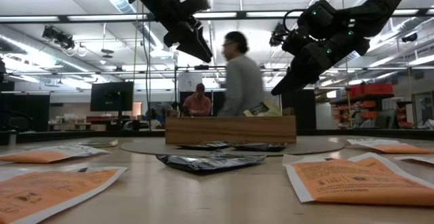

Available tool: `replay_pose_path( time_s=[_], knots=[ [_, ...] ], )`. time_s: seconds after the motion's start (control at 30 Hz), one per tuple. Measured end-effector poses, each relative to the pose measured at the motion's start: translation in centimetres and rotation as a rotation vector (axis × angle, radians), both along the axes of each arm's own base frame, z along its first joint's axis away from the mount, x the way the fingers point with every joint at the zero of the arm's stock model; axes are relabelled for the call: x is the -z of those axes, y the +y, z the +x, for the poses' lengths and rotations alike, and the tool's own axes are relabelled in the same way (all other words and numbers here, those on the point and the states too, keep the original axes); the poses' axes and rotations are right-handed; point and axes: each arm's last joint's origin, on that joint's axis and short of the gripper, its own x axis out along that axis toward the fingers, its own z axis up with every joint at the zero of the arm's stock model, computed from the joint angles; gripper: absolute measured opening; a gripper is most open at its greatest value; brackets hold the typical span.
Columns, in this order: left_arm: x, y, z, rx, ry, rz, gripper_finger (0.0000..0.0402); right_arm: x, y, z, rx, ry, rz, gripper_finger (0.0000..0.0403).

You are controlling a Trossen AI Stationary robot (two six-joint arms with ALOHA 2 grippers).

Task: Pick & Place Tea
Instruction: Put the yellow tea bag into the right section of the wooden organizer

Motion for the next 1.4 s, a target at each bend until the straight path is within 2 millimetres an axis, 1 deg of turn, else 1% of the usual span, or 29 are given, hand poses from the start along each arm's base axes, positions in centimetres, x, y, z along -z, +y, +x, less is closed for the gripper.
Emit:
replay_pose_path(
  time_s=[0.13,0.33,0.57,0.83,0.93,1.13,1.4],
  knots=[
    [0.0,0.0,0.0,0.000,0.000,0.000,0.0206,0.0,0.0,0.0,-0.004,0.000,-0.010,0.0085],
    [0.0,0.0,0.0,0.000,0.000,0.000,0.0206,0.0,0.0,0.0,-0.016,0.001,-0.035,0.0086],
    [-0.1,0.0,0.0,0.000,-0.006,0.002,0.0206,-0.8,-0.3,0.4,0.005,-0.013,-0.063,0.0087],
    [0.0,0.0,0.0,0.000,-0.006,0.002,0.0206,0.5,-0.9,0.9,0.008,0.016,-0.057,0.0087],
    [0.0,0.0,0.0,0.000,-0.006,0.002,0.0206,0.6,-1.1,1.2,-0.009,-0.012,-0.051,0.0087],
    [0.0,0.0,0.0,0.000,-0.006,0.002,0.0206,1.2,-1.5,1.2,-0.003,0.006,-0.037,0.0087],
    [0.0,0.0,0.0,0.000,-0.006,0.002,0.0206,1.5,-1.6,1.3,-0.008,0.010,-0.028,0.0087]
  ],
)
